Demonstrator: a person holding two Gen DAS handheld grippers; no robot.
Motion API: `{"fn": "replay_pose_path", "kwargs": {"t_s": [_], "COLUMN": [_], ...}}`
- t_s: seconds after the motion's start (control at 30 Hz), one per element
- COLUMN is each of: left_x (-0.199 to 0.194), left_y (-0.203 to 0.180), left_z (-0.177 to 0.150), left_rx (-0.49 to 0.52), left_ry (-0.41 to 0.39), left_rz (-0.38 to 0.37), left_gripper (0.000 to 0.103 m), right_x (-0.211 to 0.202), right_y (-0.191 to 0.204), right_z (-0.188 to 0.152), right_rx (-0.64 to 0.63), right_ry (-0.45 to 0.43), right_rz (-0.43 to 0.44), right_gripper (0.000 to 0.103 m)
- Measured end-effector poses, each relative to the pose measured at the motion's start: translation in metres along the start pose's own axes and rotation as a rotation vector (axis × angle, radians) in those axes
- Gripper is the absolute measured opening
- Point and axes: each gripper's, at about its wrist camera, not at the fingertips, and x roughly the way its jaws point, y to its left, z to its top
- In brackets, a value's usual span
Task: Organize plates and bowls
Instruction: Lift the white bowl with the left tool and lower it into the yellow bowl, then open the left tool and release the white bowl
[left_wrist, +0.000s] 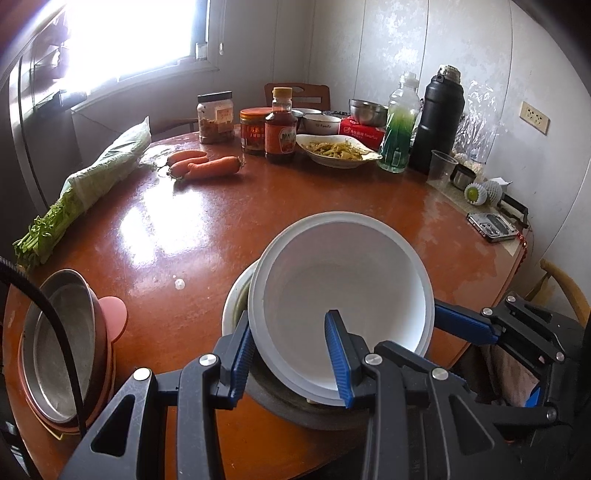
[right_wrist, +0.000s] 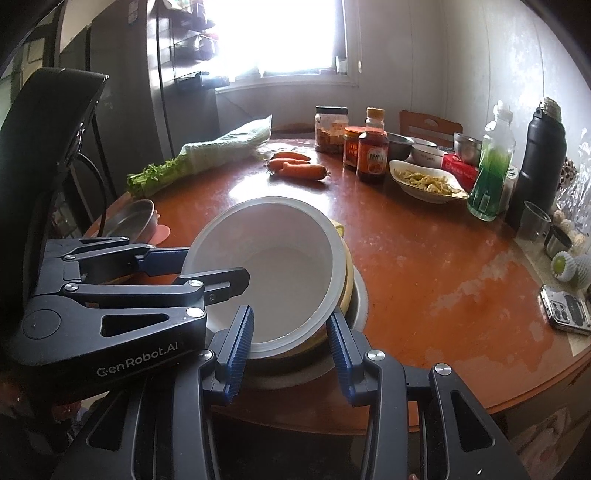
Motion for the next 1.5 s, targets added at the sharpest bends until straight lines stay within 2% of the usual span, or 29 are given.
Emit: {"fn": "replay_pose_path", "kwargs": {"t_s": [0.23,0.47,1.0,1.17,1.5], "left_x": [0.002,0.003,-0.003,-0.008,-0.021], "left_y": [-0.001,0.003,0.003,0.004,0.009], "left_z": [-0.001,-0.001,0.000,0.002,0.006], "left_rx": [0.007,0.001,0.000,-0.009,-0.024], "left_ry": [0.002,0.009,-0.012,-0.027,-0.064], "left_rz": [0.011,-0.011,-0.015,-0.017,-0.017], "left_gripper": [0.038,0.039,0.045,0.049,0.055], "right_x": [0.003,0.004,-0.001,-0.007,-0.016], "right_y": [0.000,-0.001,-0.002,-0.004,-0.009], "right_z": [-0.002,-0.002,0.000,0.002,0.006], "right_rx": [-0.007,-0.002,-0.009,-0.005,0.016], "right_ry": [0.006,0.013,0.001,-0.011,-0.036], "right_rz": [-0.014,-0.011,-0.021,-0.033,-0.050], "right_gripper": [0.043,0.043,0.044,0.051,0.056]}}
